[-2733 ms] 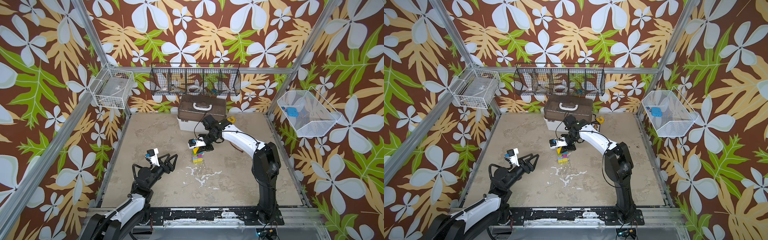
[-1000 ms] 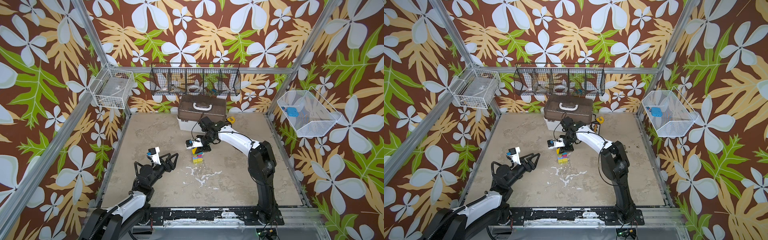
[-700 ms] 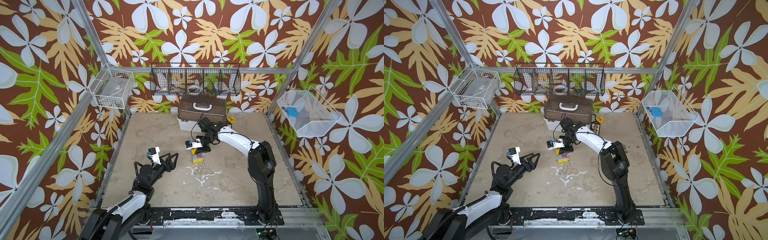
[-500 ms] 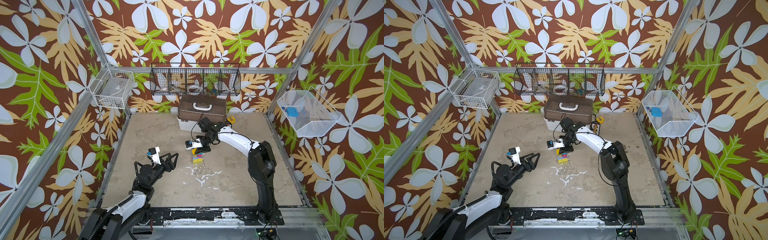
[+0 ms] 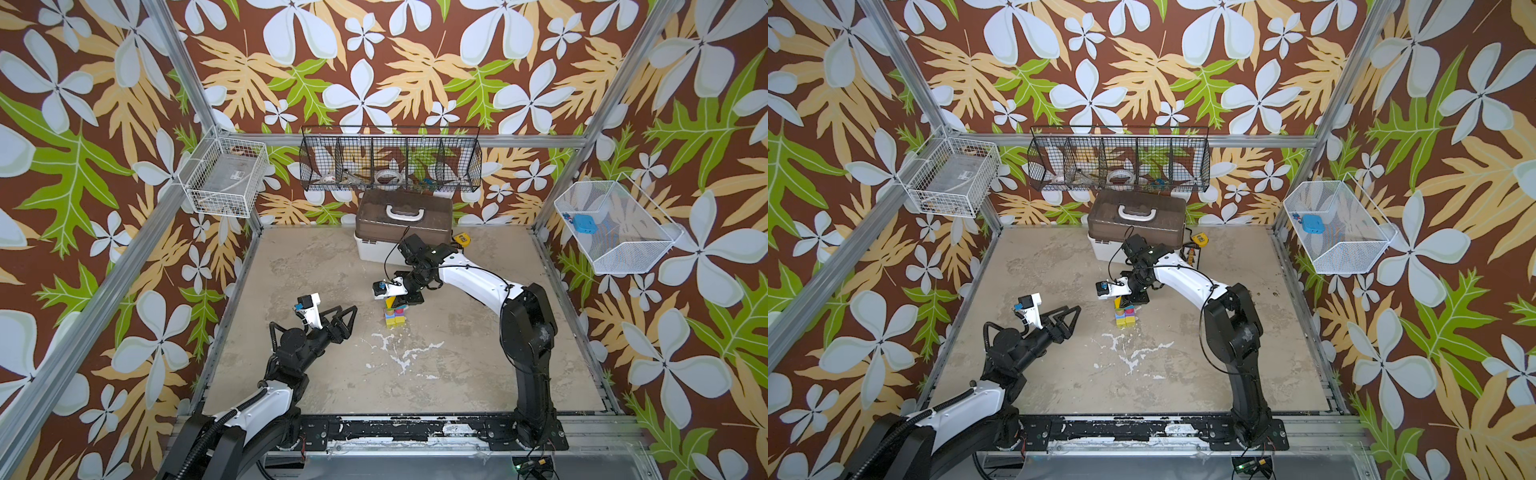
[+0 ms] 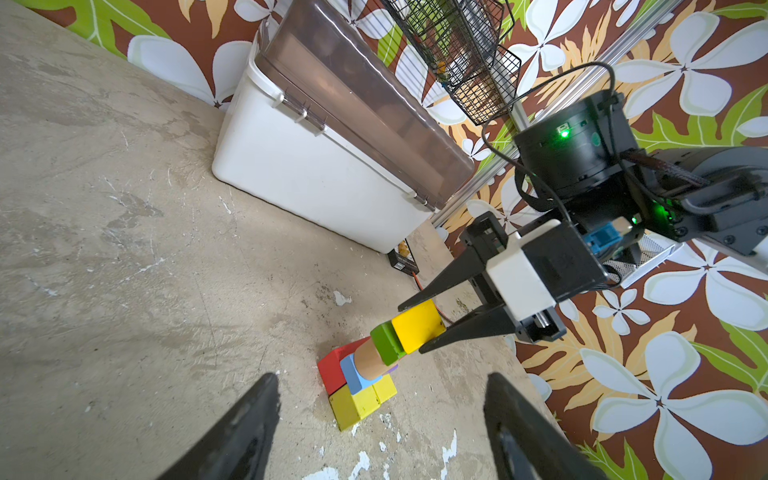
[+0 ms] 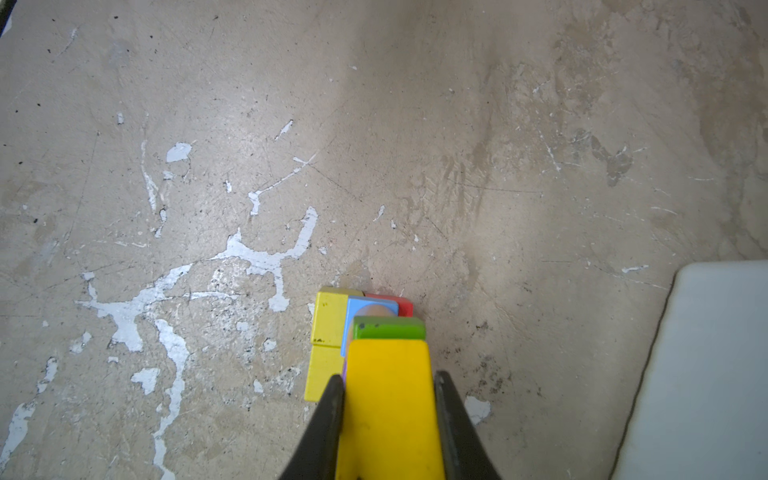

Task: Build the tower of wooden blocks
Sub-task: 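Lower the yellow block onto the green cube atop the stack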

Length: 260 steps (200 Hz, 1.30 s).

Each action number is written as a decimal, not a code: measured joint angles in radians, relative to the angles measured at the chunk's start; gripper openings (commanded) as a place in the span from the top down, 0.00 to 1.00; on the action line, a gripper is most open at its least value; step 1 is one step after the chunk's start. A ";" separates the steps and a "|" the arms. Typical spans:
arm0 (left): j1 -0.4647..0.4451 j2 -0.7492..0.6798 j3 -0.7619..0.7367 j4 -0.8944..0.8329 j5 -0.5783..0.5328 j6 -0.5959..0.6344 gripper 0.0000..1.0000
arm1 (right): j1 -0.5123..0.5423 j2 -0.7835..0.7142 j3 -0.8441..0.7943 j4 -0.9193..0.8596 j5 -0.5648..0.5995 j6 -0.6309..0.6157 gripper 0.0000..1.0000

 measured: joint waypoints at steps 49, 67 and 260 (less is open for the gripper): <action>-0.001 0.000 0.000 0.000 0.000 0.000 0.21 | 0.000 -0.005 -0.007 0.005 0.000 0.004 0.86; -0.002 0.000 0.000 0.000 0.000 0.000 0.21 | 0.000 0.003 0.001 0.007 -0.001 0.016 0.86; -0.008 0.014 0.010 0.000 0.000 0.000 0.21 | 0.003 0.017 -0.002 0.021 -0.014 0.030 0.82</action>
